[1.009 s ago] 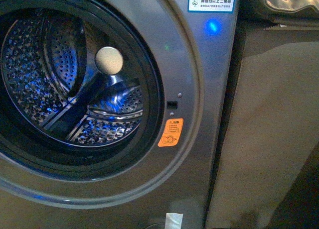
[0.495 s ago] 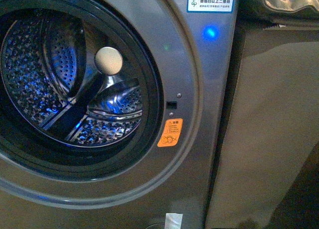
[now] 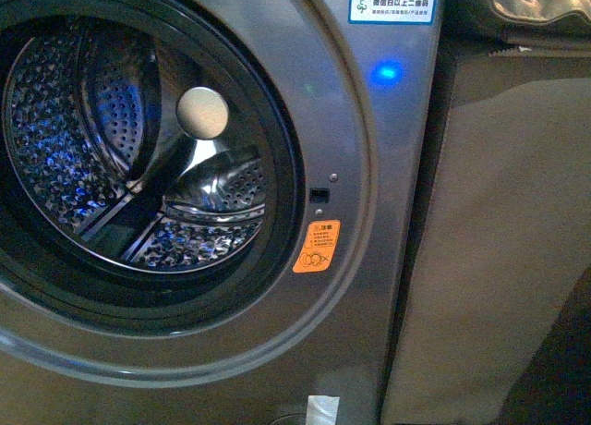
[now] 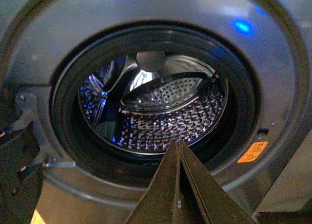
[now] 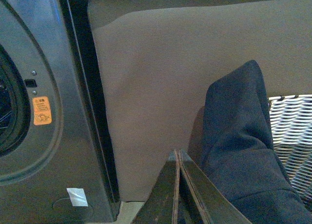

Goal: Collect clothes from washing machine

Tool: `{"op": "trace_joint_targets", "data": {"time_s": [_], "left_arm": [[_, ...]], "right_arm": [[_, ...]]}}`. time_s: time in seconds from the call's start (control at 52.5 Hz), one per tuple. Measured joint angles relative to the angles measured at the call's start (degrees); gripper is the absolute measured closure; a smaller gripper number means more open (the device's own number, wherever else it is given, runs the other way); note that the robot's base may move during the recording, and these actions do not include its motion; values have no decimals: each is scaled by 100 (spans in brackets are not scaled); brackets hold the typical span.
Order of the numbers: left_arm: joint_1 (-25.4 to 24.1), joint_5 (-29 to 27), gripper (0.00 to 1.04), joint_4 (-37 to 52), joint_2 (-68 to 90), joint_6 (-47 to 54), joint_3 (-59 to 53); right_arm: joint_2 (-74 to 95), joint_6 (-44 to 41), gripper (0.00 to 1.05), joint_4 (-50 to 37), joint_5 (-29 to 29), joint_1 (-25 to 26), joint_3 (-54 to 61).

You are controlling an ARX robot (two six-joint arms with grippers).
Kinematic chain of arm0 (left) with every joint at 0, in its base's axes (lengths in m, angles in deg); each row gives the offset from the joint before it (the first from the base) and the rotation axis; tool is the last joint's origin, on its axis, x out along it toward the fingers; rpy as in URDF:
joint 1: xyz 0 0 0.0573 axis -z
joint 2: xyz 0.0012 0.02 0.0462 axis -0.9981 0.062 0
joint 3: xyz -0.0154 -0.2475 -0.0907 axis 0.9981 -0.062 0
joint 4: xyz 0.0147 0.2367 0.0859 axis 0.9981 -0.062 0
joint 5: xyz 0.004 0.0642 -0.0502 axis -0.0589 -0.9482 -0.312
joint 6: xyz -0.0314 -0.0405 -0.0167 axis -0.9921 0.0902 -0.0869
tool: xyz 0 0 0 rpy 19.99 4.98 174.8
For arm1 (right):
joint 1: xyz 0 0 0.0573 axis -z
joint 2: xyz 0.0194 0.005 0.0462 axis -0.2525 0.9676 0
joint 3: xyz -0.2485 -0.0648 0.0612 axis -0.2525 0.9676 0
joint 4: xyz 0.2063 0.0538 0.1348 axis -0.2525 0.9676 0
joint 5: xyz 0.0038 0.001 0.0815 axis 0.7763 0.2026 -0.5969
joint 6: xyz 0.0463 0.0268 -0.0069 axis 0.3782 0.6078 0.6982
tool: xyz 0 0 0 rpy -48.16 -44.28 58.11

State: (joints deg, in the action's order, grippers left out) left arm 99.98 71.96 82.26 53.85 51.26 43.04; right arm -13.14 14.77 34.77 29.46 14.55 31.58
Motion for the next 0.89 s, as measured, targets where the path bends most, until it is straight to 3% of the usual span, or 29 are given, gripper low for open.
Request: {"op": "trace_joint_targets", "data": {"time_s": [0.305,0.343,0.438,0.895], "left_arm": [[-704,675,101,472,-968,9,-1456],[-931,1043,101,481,-1064,15,-1556],[-1279,1231,101,520,-1246,15,-1766],[-1340,1279,101,498,-1989,17,-2437]], "right_arm": [[0,0,102,0,0,0,0],[0,0,102,0,-2,0,0],[0,0,102,0,-2,0,0],[0,0,102,0,-2,0,0]]}}
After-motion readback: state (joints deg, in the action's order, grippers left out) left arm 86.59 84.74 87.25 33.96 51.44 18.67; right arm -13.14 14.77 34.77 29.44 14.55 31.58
